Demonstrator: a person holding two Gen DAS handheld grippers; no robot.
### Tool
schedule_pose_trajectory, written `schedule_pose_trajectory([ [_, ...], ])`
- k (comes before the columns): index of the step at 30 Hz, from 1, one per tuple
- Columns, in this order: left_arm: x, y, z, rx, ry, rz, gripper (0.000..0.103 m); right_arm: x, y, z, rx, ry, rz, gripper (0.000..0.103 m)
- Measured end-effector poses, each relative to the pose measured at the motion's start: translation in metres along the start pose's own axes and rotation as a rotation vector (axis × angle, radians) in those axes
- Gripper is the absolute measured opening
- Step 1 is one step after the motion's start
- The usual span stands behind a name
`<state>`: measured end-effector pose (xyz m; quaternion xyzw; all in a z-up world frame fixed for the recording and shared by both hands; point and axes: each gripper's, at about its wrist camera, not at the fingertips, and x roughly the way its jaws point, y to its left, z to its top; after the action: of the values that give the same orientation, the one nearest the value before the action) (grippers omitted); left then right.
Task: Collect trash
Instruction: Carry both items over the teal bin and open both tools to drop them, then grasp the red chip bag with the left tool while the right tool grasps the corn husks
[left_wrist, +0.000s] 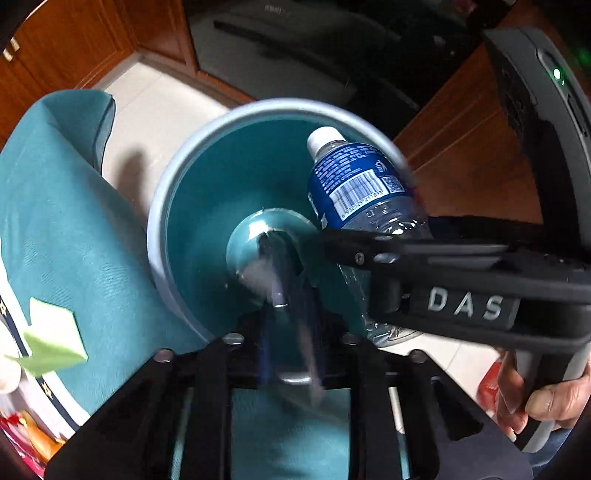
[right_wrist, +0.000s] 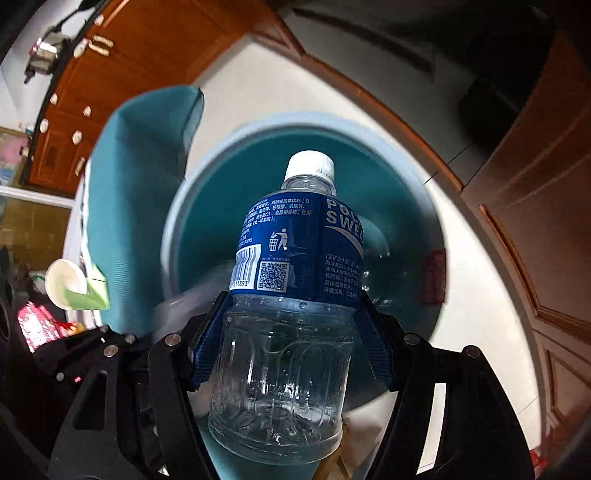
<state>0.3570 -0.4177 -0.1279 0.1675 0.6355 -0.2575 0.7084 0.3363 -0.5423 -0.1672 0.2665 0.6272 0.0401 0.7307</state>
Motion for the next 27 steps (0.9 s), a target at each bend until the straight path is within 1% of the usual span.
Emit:
schedule_pose_trajectory([
  [1, 0.003, 0.001, 0.001, 0.002, 0.005, 0.01, 0.043, 0.005, -0.002, 0.0, -0.003, 0.01, -0.001, 0.065],
  [3, 0.002, -0.002, 0.004, 0.026, -0.008, 0.017, 0.049, 0.015, -0.003, 0.0, -0.001, 0.028, -0.005, 0.065],
  [5, -0.002, -0.003, -0.003, 0.046, -0.016, 0.039, 0.06, 0.023, -0.006, -0.001, -0.002, 0.039, -0.004, 0.065],
  [7, -0.009, -0.007, -0.008, 0.063, -0.027, 0.051, 0.061, 0.027, -0.009, -0.001, 0.005, 0.053, 0.003, 0.069],
  [9, -0.016, -0.006, -0.017, 0.076, -0.038, 0.051, 0.062, 0.023, -0.012, -0.005, 0.022, 0.056, 0.022, 0.082],
  [12, -0.031, -0.009, -0.029, 0.069, -0.058, 0.049, 0.063, 0.011, -0.014, -0.012, 0.036, 0.037, 0.033, 0.083],
  [15, -0.054, -0.004, -0.043, 0.051, -0.091, 0.032, 0.063, -0.003, -0.009, -0.018, 0.03, 0.009, -0.002, 0.083],
  [18, -0.077, 0.002, -0.06, 0.027, -0.124, 0.013, 0.065, -0.027, -0.004, -0.035, 0.008, -0.022, -0.023, 0.088],
  [20, -0.099, 0.008, -0.079, 0.015, -0.163, 0.009, 0.068, -0.04, 0.006, -0.044, -0.011, -0.046, -0.028, 0.089],
  [21, -0.11, 0.011, -0.091, 0.008, -0.181, 0.009, 0.069, -0.051, 0.012, -0.054, -0.023, -0.059, -0.025, 0.089],
  [23, -0.128, 0.014, -0.112, -0.004, -0.211, 0.007, 0.075, -0.068, 0.018, -0.071, -0.036, -0.078, -0.012, 0.091],
  [24, -0.135, 0.016, -0.119, -0.007, -0.223, 0.006, 0.075, -0.075, 0.023, -0.077, -0.045, -0.089, -0.006, 0.093],
  [27, -0.16, 0.028, -0.157, -0.021, -0.267, 0.003, 0.077, -0.092, 0.041, -0.107, -0.086, -0.12, 0.0, 0.094],
])
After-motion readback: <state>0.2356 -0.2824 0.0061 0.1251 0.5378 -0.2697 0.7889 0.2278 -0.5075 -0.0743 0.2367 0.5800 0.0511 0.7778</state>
